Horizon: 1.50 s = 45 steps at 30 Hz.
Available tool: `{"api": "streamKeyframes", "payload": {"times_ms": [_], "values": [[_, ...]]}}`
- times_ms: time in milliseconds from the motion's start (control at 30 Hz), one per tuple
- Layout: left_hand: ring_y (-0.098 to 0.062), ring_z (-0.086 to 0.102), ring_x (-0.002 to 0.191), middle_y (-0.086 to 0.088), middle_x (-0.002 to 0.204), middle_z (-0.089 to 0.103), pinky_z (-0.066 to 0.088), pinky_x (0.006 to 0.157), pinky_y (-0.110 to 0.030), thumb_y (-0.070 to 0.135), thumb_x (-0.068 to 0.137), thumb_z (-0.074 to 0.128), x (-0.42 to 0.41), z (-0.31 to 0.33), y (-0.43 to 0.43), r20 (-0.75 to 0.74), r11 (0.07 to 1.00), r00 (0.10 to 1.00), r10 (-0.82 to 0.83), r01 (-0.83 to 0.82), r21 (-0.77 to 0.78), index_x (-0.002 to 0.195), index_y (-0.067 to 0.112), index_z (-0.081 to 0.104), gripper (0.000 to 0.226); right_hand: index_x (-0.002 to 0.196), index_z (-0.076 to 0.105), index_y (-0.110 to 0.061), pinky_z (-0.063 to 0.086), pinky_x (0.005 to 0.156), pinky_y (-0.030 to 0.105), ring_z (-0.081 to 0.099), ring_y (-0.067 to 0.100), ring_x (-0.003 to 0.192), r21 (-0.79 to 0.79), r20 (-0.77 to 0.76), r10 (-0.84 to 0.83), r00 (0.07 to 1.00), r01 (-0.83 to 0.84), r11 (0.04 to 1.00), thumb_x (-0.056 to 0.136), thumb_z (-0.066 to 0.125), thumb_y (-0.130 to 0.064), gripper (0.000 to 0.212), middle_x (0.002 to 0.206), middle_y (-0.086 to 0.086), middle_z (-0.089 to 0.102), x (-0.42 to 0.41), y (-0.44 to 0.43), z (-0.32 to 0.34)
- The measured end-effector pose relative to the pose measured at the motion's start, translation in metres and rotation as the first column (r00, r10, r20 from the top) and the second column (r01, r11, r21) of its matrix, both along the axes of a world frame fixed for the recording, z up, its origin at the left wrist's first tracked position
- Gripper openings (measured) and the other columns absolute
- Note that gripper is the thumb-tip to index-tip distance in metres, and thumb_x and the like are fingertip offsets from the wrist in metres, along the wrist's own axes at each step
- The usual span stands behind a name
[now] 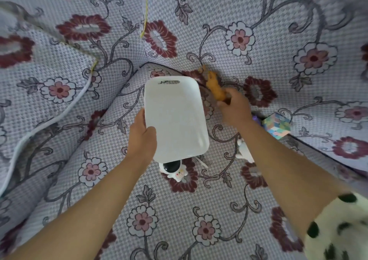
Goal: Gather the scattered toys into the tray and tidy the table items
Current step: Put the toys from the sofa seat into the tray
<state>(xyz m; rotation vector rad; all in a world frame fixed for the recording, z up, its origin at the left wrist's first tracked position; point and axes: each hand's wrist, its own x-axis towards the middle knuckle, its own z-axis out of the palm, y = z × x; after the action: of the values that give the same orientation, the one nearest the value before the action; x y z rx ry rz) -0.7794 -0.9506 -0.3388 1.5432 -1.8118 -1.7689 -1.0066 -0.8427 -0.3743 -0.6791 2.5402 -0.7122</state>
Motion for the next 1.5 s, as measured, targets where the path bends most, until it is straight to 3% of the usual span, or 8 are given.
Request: {"api": "streamKeyframes", "payload": {"times_ms": [167,300,467,700,867,1033,1367,1500], "values": [[0.001,0.054,0.088,0.018,0.102,0.056,0.044,0.066,-0.022,-0.002,0.082,0.034,0.002,0.021,0.009,0.009,0.997,0.998,0.070,-0.070,-0.029,0.122,0.038,0.043,0.057,0.122,0.059,-0.018,0.048,0.086,0.034,0.061,0.021,0.102,-0.181,0.232,-0.079,0.970,0.122,0.976,0.088,0.063,-0.015,0.034,0.106,0.000,0.063,0.022,0.018,0.083],[-0.022,0.046,0.116,-0.002,0.137,0.044,0.042,0.094,-0.043,0.000,0.086,0.035,0.001,0.037,0.022,0.098,0.998,0.993,0.061,-0.062,0.003,0.148,0.027,0.027,0.068,0.095,0.064,-0.036,0.058,0.073,0.026,0.070,0.007,0.081,-0.331,0.463,0.041,0.886,0.130,0.935,0.090,0.062,-0.008,0.029,0.082,-0.014,0.074,0.063,0.034,0.145],[-0.033,0.030,0.139,-0.011,0.147,0.040,0.035,0.107,-0.057,0.001,0.086,0.035,-0.003,0.050,0.040,0.026,0.994,1.000,-0.003,0.000,0.113,0.149,0.024,0.023,0.068,0.100,0.063,-0.020,0.056,0.075,0.036,0.068,0.020,0.079,-0.178,0.617,0.112,0.779,-0.001,0.984,0.089,0.061,-0.007,0.017,0.088,0.011,0.073,0.101,0.031,0.161],[-0.007,0.059,0.093,0.009,0.103,0.062,0.046,0.062,-0.019,-0.003,0.083,0.038,-0.007,0.065,0.063,-0.087,0.993,0.996,-0.003,0.013,0.117,0.127,0.034,0.045,0.058,0.108,0.060,-0.016,0.056,0.084,0.047,0.069,0.025,0.082,0.031,0.537,0.060,0.841,-0.090,0.995,0.084,0.063,-0.023,0.025,0.091,0.008,0.072,0.113,0.024,0.138],[-0.002,0.059,0.094,0.017,0.105,0.061,0.046,0.067,-0.018,0.020,0.100,0.037,-0.005,0.064,0.068,-0.105,0.993,0.994,0.010,0.003,0.119,0.125,0.042,0.041,0.034,0.114,0.056,-0.012,0.057,0.083,0.047,0.071,0.028,0.082,-0.006,0.595,0.039,0.803,-0.044,0.999,0.084,0.067,-0.023,0.034,0.093,0.013,0.072,0.120,0.025,0.128],[-0.021,0.052,0.123,0.000,0.136,0.053,0.044,0.101,-0.041,0.036,0.102,0.031,-0.008,0.062,0.075,-0.100,0.995,0.993,-0.057,0.065,0.075,0.146,0.028,0.029,0.045,0.109,0.062,-0.006,0.058,0.085,0.045,0.071,0.029,0.085,-0.072,0.665,0.025,0.746,0.031,0.997,0.094,0.055,-0.022,0.023,0.092,0.017,0.072,0.125,0.029,0.127],[-0.003,0.058,0.093,0.010,0.106,0.061,0.043,0.069,-0.018,0.030,0.103,0.033,-0.029,0.050,0.096,-0.159,0.991,0.981,-0.108,0.119,0.058,0.129,0.034,0.044,0.029,0.110,0.064,-0.014,0.058,0.074,0.037,0.068,0.018,0.069,-0.092,0.566,0.026,0.824,0.032,0.995,0.097,0.043,-0.016,0.025,0.090,0.010,0.069,0.084,0.067,0.140],[0.026,0.052,0.078,0.029,0.098,0.053,0.039,0.058,0.002,0.028,0.103,0.035,-0.043,0.044,0.110,-0.144,0.987,0.982,-0.124,0.136,0.079,0.123,0.041,0.041,0.025,0.089,0.067,-0.018,0.052,0.057,0.023,0.063,0.009,0.057,-0.188,0.275,-0.191,0.942,0.248,0.950,0.090,0.049,-0.008,0.021,0.071,0.002,0.069,0.041,0.103,0.134]]}}
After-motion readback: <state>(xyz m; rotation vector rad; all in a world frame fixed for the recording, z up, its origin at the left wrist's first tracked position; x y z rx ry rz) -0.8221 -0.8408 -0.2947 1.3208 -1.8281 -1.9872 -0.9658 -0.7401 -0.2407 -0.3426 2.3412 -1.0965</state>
